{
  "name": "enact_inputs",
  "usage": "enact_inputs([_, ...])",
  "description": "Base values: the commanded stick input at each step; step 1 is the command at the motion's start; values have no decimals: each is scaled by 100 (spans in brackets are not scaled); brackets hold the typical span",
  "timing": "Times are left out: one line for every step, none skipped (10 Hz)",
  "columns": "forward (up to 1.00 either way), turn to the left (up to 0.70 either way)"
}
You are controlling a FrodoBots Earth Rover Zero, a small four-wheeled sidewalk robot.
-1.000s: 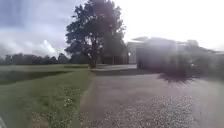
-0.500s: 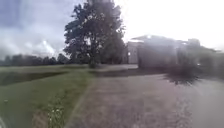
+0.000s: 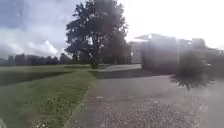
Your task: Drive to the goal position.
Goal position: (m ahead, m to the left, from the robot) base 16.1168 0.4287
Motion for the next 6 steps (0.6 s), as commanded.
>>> enact_inputs([70,0])
enact_inputs([70,0])
enact_inputs([70,0])
enact_inputs([70,0])
enact_inputs([70,0])
enact_inputs([70,-1])
